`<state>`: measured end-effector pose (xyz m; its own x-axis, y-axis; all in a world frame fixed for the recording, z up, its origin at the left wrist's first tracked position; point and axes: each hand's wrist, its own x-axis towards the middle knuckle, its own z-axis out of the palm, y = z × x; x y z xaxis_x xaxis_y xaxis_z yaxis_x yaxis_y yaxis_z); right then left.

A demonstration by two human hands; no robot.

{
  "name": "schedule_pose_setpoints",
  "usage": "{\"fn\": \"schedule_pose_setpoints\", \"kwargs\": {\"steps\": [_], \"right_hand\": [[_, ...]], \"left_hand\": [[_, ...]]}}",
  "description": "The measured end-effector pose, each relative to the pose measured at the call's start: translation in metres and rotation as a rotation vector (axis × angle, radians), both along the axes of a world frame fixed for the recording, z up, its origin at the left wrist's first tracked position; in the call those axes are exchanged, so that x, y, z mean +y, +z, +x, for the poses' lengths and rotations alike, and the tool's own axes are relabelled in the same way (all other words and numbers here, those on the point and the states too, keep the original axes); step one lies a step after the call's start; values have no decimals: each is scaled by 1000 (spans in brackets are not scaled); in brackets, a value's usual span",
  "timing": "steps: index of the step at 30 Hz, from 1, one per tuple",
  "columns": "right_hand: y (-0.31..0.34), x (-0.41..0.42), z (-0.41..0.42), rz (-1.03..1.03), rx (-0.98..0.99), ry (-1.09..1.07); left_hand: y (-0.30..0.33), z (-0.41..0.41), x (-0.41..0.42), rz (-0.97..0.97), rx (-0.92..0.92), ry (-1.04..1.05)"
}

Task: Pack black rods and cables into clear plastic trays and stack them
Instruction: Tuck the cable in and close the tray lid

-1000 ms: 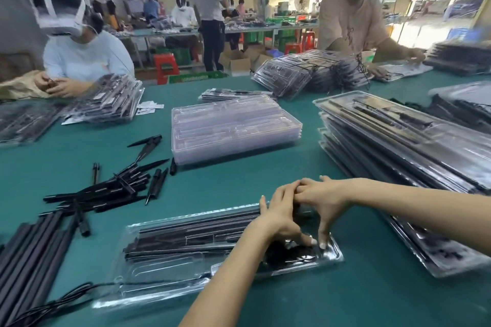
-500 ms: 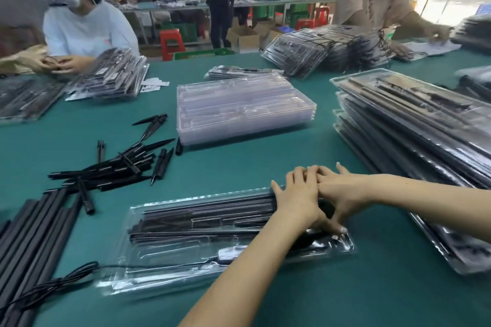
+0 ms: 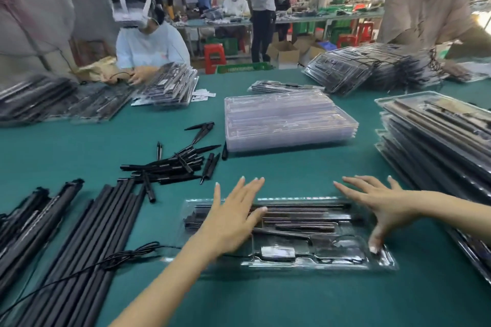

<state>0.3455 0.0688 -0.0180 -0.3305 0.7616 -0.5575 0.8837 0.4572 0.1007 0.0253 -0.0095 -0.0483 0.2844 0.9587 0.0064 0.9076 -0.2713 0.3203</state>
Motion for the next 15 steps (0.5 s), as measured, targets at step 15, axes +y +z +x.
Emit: {"fn": "schedule_pose_setpoints", "kwargs": {"steps": [15], "right_hand": [[-18, -41, -138, -41, 301, -406]], "left_hand": [[-38, 1, -18, 73, 145, 71]]}}
